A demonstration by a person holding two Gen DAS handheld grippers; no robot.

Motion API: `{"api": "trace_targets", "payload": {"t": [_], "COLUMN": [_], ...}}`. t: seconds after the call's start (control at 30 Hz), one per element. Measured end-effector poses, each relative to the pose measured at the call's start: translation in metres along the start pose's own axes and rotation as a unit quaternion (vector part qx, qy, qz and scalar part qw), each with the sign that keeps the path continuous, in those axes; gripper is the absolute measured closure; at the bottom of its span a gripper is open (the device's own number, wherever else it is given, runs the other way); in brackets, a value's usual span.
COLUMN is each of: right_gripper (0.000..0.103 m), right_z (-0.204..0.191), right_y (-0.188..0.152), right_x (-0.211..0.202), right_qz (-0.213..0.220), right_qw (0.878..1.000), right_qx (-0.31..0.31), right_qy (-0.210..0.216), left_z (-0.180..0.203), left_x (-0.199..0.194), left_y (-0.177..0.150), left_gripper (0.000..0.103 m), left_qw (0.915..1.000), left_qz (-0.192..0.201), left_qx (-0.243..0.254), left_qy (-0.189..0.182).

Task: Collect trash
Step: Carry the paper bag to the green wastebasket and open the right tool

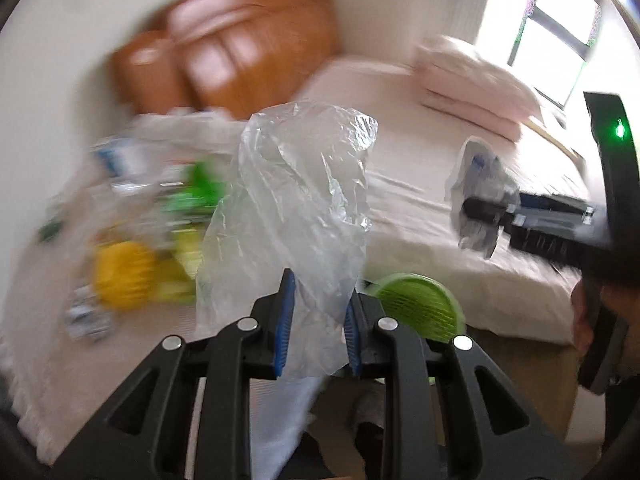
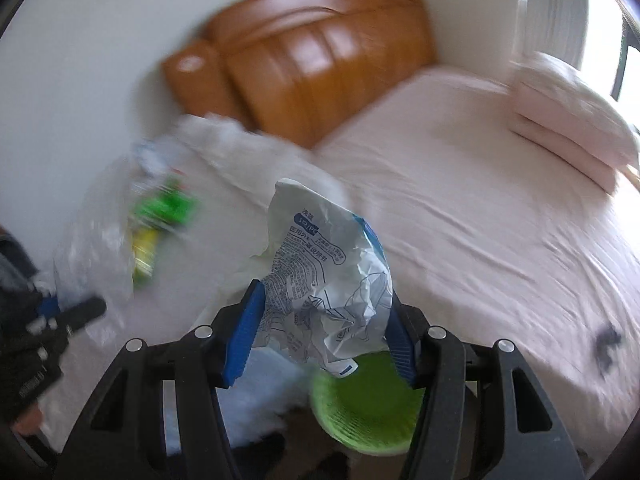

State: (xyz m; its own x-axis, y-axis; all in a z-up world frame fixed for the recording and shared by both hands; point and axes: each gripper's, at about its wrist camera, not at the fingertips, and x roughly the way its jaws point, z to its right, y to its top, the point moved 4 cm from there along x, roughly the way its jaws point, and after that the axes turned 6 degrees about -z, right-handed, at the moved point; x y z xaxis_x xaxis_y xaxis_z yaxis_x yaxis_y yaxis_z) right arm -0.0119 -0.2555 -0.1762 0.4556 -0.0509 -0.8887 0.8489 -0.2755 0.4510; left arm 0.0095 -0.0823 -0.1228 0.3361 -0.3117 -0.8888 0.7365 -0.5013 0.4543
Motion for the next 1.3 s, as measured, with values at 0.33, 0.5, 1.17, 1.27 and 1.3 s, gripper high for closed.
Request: {"api": "trace_targets", "payload": {"t": [0.33, 0.5, 1.17, 1.27, 1.3], "right_gripper": [0.045, 0.045, 0.007, 0.007, 0.007], "right_z": [0.113, 0.128, 0.073, 0.061, 0.058], "right_y": [-0.096, -0.114, -0.089, -0.083, -0.080], "right_x": [0.038, 0.055, 0.097, 0.098, 0.096], "right_qz": [-0.102, -0.127, -0.155, -0.155, -0.155], "right_qw": [0.991, 0.989, 0.988, 0.987, 0.987], "right_qx": [0.085, 0.081, 0.000, -0.007, -0.008], "right_qy": [-0.023, -0.012, 0.027, 0.035, 0.035], "left_z": [0.138, 0.159, 0.093, 0.075, 0.069], "left_x": [0.111, 0.128, 0.054, 0.036, 0.026], "left_y": [-0.008, -0.016, 0.005, 0.007, 0.007], "left_gripper": [0.080, 0.070, 0.009, 0.008, 0.008], "left_qw": [0.9877, 0.9850, 0.9985, 0.9984, 0.9982], "left_qz": [-0.122, -0.144, -0.039, -0.019, -0.011], "left_qx": [0.077, 0.073, -0.003, -0.019, -0.027], "left_qy": [-0.061, -0.061, 0.039, 0.049, 0.053]}}
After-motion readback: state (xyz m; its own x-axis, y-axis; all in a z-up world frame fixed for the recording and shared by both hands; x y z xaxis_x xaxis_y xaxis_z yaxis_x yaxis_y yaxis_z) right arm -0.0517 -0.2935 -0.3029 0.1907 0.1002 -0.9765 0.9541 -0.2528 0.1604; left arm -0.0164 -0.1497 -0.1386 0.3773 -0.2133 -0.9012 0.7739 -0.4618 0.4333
